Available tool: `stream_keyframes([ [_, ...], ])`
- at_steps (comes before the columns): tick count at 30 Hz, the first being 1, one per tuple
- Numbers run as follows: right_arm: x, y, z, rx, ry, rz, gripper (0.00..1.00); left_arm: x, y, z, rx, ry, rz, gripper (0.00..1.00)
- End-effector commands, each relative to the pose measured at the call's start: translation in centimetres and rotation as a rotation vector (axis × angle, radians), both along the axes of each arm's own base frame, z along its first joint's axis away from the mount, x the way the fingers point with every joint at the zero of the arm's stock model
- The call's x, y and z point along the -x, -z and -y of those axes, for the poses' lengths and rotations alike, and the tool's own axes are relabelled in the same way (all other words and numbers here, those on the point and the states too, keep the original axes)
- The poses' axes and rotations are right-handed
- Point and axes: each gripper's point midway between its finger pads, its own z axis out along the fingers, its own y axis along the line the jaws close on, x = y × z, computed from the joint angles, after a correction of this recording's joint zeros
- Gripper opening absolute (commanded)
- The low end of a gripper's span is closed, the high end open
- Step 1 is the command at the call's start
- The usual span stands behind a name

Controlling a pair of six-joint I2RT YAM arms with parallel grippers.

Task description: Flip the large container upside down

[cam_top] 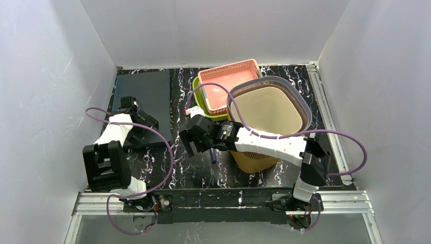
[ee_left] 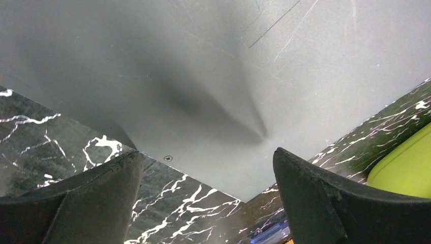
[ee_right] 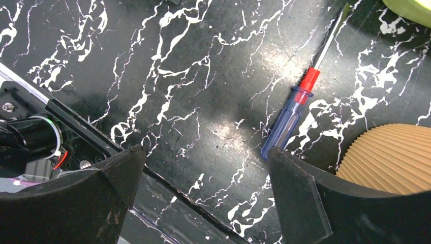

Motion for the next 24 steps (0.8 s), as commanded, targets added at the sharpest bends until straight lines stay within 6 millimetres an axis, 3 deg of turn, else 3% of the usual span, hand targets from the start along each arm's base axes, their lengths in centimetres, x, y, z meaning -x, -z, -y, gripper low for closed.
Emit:
stream_keyframes([
  [1, -0.7, -0.2, -2.1, -0.037, -0.024, -0.011, 0.99, -7.9, -3.7, -3.7, -0.143, 0.000, 0.301, 0.95],
  [6, -0.8, 0.2, -3.6, -0.035, -0.049, -0.035, 0.99, -8.5, -3.5, -5.1, -0.173, -0.016, 0.290, 0.94],
  [10, -2.0, 1.0, -4.7, -0.036, -0.047, -0.053, 0.99, -8.7, -3.8, -5.9, -0.202, -0.006, 0.274, 0.94],
  [15, -3.2, 1.9, -6.3, -0.042, -0.045, -0.084, 0.99, -7.7, -4.0, -7.7, -0.267, -0.022, 0.249, 0.94],
  [19, -3.9, 3.5, -7.5, -0.028, -0.048, -0.104, 0.99, -7.0, -3.5, -8.1, -0.248, -0.033, 0.243, 0.95],
  [24, -6.0, 5.9, -8.9, 0.007, -0.022, -0.069, 0.98, -5.5, -7.1, -7.3, -0.254, 0.003, 0.312, 0.96],
])
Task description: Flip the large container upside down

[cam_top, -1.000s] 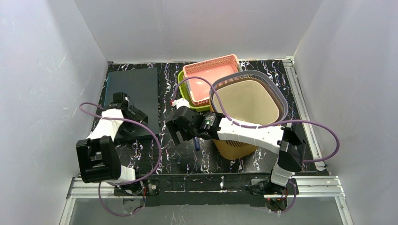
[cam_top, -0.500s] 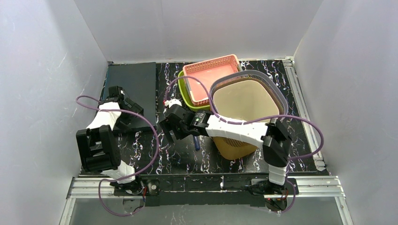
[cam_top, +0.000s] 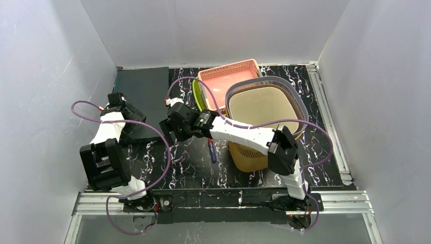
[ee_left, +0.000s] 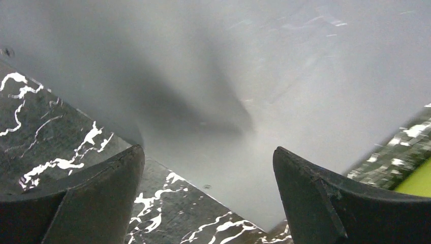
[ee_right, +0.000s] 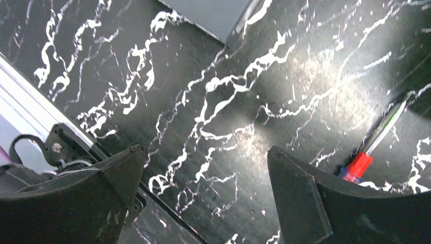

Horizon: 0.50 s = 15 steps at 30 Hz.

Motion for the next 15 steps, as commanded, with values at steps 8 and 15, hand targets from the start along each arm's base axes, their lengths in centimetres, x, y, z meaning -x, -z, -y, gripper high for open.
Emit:
stream_keyframes([
  [8, -5.6, 7.9, -4.0, 0.007, 0.045, -0.055, 0.99, 6.4, -8.3, -0.7, -0.141, -0.125, 0.161, 0.98],
  [15, -7.0, 8.3, -4.9, 0.003, 0.074, -0.035, 0.99, 10.9, -7.7, -1.0, -0.192, -0.219, 0.133, 0.98],
])
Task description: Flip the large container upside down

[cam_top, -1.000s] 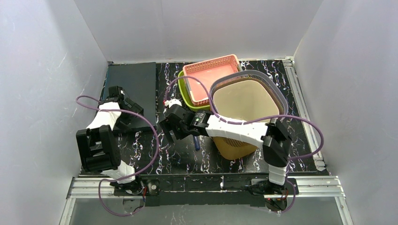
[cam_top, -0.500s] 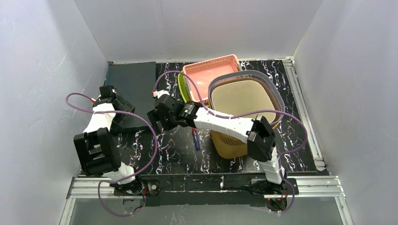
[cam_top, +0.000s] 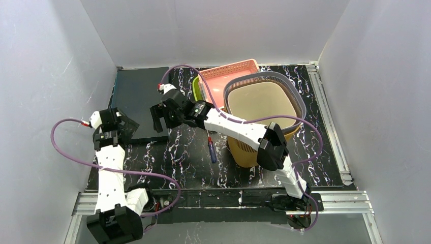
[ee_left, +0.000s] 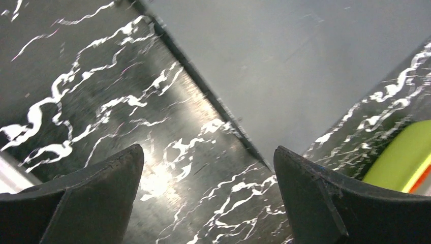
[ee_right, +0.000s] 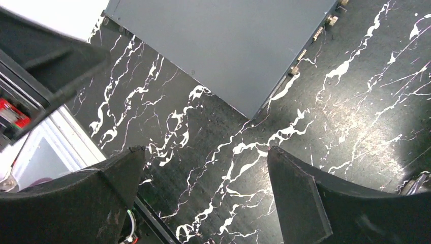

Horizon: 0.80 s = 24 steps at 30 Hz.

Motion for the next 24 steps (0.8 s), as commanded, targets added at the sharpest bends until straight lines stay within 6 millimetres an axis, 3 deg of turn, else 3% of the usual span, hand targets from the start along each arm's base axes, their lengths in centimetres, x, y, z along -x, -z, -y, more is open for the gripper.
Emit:
stream_keyframes([
  [1, -2.6, 11.3, 1.0, 0.190, 0.066, -0.062, 0.99, 3.8, 1.6, -0.6, -0.013, -0.097, -0.121, 0.98],
  [6, -3.8, 9.5, 3.8, 0.287, 0.151, 0.069, 0.99, 4.7, 1.2, -0.1, 0.003, -0.097, -0.131, 0.98],
  [13, -5.4, 2.3, 6.4, 0.328, 0.214, 0.256, 0.99, 4.2, 0.3, 1.2, 0.044, -0.027, -0.076, 0.98],
  [21, -1.7, -6.2, 5.1, 0.102, 0.040, 0.279, 0.99, 0.9, -2.3, 5.7, 0.199, 0.215, 0.100, 0.98],
  [24, -1.1, -7.7, 6.0, 0.088, 0.048, 0.295, 0.99, 0.6, -2.9, 6.0, 0.208, 0.238, 0.113, 0.98],
])
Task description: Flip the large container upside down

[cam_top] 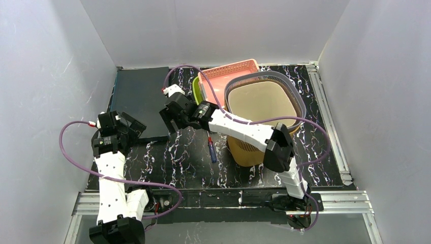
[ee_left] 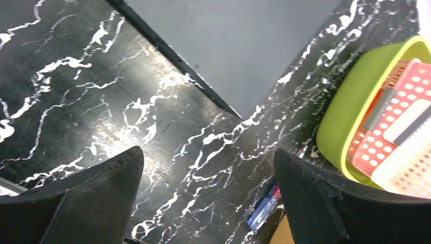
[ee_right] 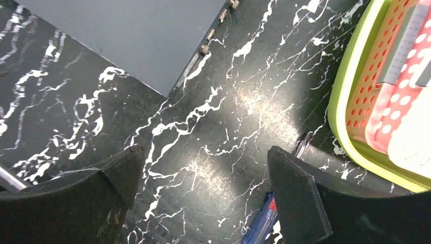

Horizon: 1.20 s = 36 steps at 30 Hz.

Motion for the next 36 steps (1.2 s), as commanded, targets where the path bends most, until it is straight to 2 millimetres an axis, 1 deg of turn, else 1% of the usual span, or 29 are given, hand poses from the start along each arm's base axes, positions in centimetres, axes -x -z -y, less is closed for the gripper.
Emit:
stream_keyframes([
  [1, 1.2, -8.3, 0.8, -0.150, -0.048, 0.087, 0.99, -1.4, -2.8, 1.7, 0.047, 0.104, 0.104, 0.98],
  [3, 1.5, -9.4, 1.6, -0.154, -0.046, 0.098, 0.99, -1.6, -3.2, 1.9, 0.050, 0.121, 0.121, 0.98],
  [5, 2.0, -11.0, 2.2, -0.176, -0.051, 0.115, 0.99, -2.0, -3.5, 2.5, 0.070, 0.154, 0.149, 0.98],
  [7, 2.2, -12.7, 3.3, -0.198, -0.033, 0.143, 0.99, -2.6, -3.9, 3.3, 0.103, 0.191, 0.183, 0.98],
  [10, 1.7, -14.9, 6.1, -0.204, 0.046, 0.198, 0.99, -3.7, -4.6, 5.0, 0.179, 0.261, 0.237, 0.98],
  [13, 1.8, -17.7, 8.6, -0.255, 0.101, 0.254, 0.99, -4.6, -4.9, 6.3, 0.180, 0.330, 0.246, 0.98],
  [15, 2.1, -19.6, 10.0, -0.302, 0.120, 0.280, 0.99, -5.3, -4.6, 8.0, 0.134, 0.410, 0.224, 0.98],
  [16, 2.4, -20.9, 10.8, -0.332, 0.126, 0.294, 0.99, -5.6, -4.2, 9.6, 0.088, 0.478, 0.198, 0.98],
  [17, 2.5, -21.8, 11.3, -0.352, 0.129, 0.303, 0.99, -6.0, -3.9, 9.9, 0.046, 0.504, 0.175, 0.98],
  [18, 2.8, -22.6, 11.8, -0.372, 0.128, 0.311, 0.99, -6.3, -3.5, 10.7, 0.025, 0.538, 0.155, 0.98],
  [21, 3.3, -24.5, 12.8, -0.426, 0.137, 0.318, 0.99, -7.8, -2.8, 13.0, 0.063, 0.611, 0.155, 0.98],
  [23, 3.6, -25.1, 13.3, -0.446, 0.139, 0.317, 0.99, -8.2, -1.4, 13.9, 0.069, 0.618, 0.111, 0.98],
  [25, 3.8, -25.2, 13.6, -0.452, 0.145, 0.309, 0.99, -8.5, 0.3, 14.8, 0.072, 0.612, 0.068, 0.98],
  [26, 3.9, -25.1, 13.7, -0.455, 0.150, 0.302, 0.99, -8.9, 1.5, 15.2, 0.057, 0.606, 0.044, 0.98],
  [27, 3.9, -25.1, 13.9, -0.461, 0.154, 0.296, 0.99, -9.2, 2.6, 15.2, 0.018, 0.587, 0.020, 0.98],
  [29, 4.2, -24.9, 14.0, -0.473, 0.158, 0.283, 0.99, -9.7, 4.8, 14.8, -0.120, 0.572, -0.031, 0.98],
  [31, 4.3, -24.8, 14.3, -0.477, 0.167, 0.277, 0.99, -10.2, 6.1, 15.3, -0.203, 0.597, -0.058, 0.98],
  [33, 4.3, -24.4, 14.6, -0.469, 0.175, 0.274, 0.99, -10.6, 7.0, 15.3, -0.262, 0.596, -0.084, 0.98],
  [36, 4.3, -24.0, 15.2, -0.457, 0.193, 0.267, 0.99, -10.8, 8.8, 14.4, -0.320, 0.577, -0.138, 0.98],
])
